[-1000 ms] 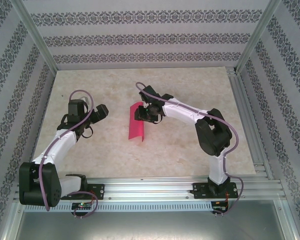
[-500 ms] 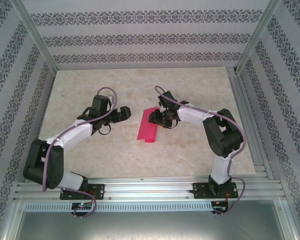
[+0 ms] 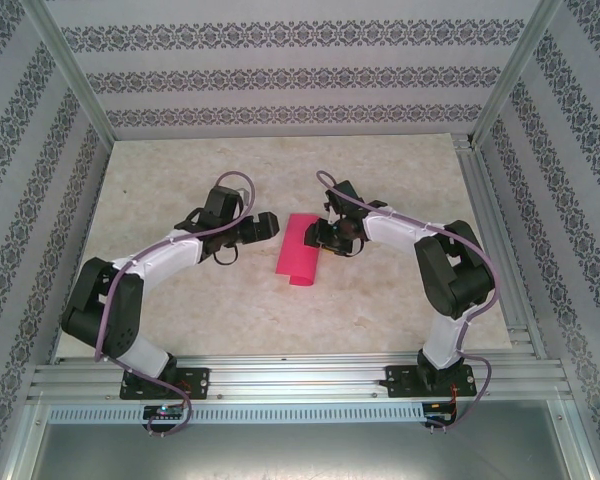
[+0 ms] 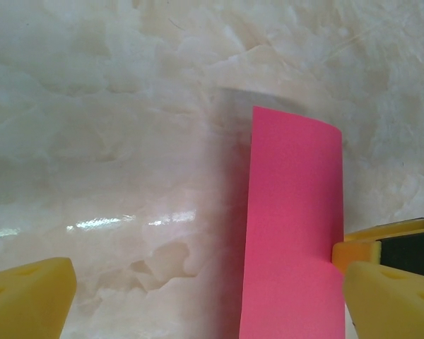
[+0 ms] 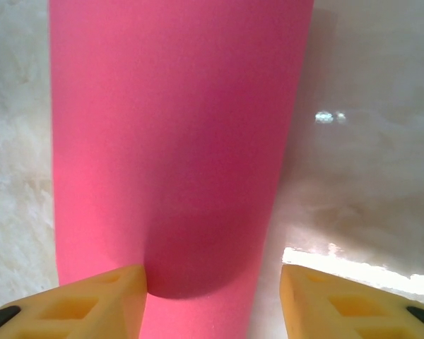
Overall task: Fold a paper plane with a square sheet of paper (pick it up from the middle)
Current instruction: Fold the square sheet of paper in half at the center of the table.
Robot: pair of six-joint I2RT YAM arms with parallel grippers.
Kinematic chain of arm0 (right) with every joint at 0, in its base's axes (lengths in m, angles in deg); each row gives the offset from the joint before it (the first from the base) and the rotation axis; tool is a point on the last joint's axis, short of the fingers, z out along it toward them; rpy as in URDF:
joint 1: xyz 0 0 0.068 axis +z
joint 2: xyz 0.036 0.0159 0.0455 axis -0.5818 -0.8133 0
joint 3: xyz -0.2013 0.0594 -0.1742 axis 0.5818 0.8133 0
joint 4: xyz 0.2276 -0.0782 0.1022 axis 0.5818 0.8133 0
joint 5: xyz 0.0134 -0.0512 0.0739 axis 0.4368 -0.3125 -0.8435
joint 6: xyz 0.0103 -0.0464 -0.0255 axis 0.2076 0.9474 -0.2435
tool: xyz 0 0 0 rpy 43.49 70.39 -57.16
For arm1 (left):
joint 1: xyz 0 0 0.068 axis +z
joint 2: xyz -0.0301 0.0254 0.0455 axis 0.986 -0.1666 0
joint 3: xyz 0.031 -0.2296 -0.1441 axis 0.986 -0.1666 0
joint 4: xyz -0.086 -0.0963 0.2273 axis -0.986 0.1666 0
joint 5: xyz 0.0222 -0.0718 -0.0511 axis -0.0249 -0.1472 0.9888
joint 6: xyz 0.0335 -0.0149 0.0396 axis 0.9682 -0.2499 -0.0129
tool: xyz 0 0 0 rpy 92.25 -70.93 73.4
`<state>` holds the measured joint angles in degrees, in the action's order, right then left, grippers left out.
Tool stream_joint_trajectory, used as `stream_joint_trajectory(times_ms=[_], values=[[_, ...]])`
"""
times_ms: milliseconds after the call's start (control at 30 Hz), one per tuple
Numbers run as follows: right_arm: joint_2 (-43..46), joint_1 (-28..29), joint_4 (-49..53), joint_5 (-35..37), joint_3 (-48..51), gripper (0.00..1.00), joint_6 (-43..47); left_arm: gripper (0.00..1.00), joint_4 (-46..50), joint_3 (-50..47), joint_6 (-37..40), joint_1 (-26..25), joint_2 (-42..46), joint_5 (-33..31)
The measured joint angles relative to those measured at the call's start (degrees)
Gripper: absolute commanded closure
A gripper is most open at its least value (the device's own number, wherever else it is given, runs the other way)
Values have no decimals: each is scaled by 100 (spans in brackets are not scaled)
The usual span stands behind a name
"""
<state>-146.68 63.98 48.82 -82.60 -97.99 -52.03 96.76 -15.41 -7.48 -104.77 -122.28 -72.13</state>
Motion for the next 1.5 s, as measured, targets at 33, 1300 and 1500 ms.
stream_joint_trajectory(times_ms=[33,1300,1500], values=[[0,-7,48,7,0,49,37,5,0,20,-4,-17,-22,4],[140,-26,782,975,118,48,186,33,-66,649,-225,-450,-879,409],[26,37,938,1110,46,48,166,40,-149,699,-356,-466,-920,461]])
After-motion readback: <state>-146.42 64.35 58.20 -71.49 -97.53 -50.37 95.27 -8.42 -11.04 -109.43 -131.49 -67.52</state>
